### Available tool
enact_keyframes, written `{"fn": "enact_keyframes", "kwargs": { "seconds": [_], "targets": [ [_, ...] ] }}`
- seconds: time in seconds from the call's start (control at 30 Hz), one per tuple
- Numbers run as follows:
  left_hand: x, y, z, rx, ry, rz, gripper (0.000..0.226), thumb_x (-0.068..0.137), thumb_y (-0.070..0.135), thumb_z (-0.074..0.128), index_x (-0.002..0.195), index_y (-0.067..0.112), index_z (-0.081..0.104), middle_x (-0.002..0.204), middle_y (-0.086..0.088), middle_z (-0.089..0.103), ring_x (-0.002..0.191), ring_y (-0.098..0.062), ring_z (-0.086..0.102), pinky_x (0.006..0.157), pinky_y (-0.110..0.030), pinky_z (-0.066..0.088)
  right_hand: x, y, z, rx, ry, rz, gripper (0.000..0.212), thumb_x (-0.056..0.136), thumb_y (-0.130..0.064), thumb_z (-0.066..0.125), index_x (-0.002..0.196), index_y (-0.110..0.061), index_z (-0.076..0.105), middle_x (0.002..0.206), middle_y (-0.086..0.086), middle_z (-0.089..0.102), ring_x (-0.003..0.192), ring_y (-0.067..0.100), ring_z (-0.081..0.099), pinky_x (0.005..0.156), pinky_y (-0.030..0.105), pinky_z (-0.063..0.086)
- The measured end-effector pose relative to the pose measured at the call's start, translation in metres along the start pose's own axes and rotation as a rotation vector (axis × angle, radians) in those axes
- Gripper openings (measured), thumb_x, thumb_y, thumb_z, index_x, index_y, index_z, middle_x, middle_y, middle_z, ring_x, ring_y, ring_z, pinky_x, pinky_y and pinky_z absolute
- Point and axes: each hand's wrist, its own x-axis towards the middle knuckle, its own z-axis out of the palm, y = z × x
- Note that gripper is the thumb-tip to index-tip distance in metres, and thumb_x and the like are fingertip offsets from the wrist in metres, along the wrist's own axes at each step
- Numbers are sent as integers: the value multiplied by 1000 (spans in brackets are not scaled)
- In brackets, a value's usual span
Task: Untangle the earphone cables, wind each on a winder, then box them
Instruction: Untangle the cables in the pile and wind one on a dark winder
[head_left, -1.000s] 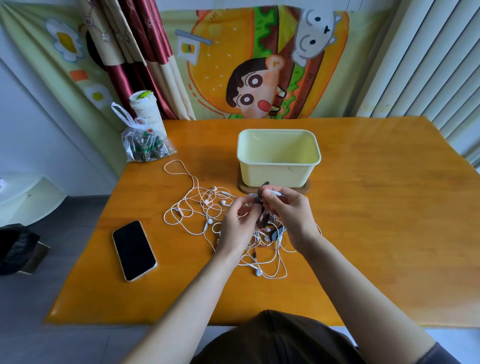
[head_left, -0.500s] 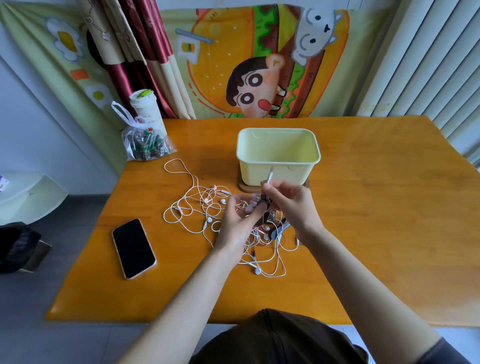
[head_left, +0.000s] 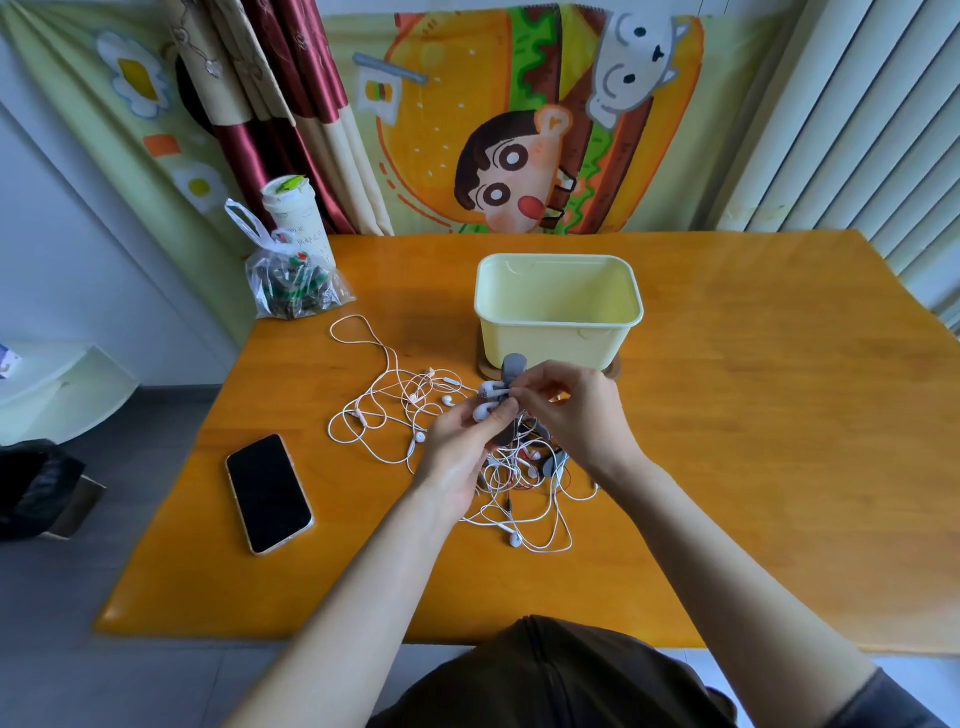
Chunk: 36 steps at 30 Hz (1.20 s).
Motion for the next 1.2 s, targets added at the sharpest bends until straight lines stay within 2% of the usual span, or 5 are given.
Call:
{"fn": "enact_keyframes", "kwargs": {
  "seconds": [0.43, 0.63, 0.8, 1.03, 1.2],
  "targets": [
    [-3, 14, 1, 57, 97, -5, 10, 92, 18, 60, 91, 14, 69, 88, -6, 69, 99, -24, 62, 94, -38, 47, -5, -10, 3, 18, 15, 16, 13, 80, -8, 69, 78, -21, 67, 72, -15, 63, 69, -9, 59, 65, 5, 45],
    [-5, 23, -3, 111, 29, 42, 14, 91, 18, 58, 89, 17, 72, 89, -5, 69, 99, -24, 61, 87, -37, 47, -5, -17, 4, 95, 30, 36, 15, 82, -11, 68, 89, -18, 57, 76, -10, 63, 71, 1, 62, 65, 9, 46],
    [-7, 26, -5, 100, -19, 63, 13, 92, 16, 57, 94, 12, 70, 88, -4, 68, 88, -16, 63, 70, -21, 51, -5, -20, 4, 142, 14, 68, 13, 83, -10, 66, 89, -19, 58, 79, -2, 67, 76, 13, 66, 70, 22, 53],
    [-4, 25, -13, 201, 10, 121, 7, 88, 17, 65, 90, 18, 71, 91, -2, 72, 100, -20, 64, 89, -34, 49, -4, -19, 4, 179, -9, 68, 17, 80, -6, 67, 83, -20, 56, 72, -10, 60, 66, 0, 56, 61, 11, 43],
    [-3, 28, -13, 114, -38, 49, 9, 89, 12, 61, 90, 15, 70, 82, 0, 72, 78, -10, 66, 63, -18, 52, -3, -14, 5, 296, -48, 143, 18, 83, -6, 65, 86, -21, 57, 75, -2, 62, 73, 12, 62, 70, 28, 53]
  ]
}}
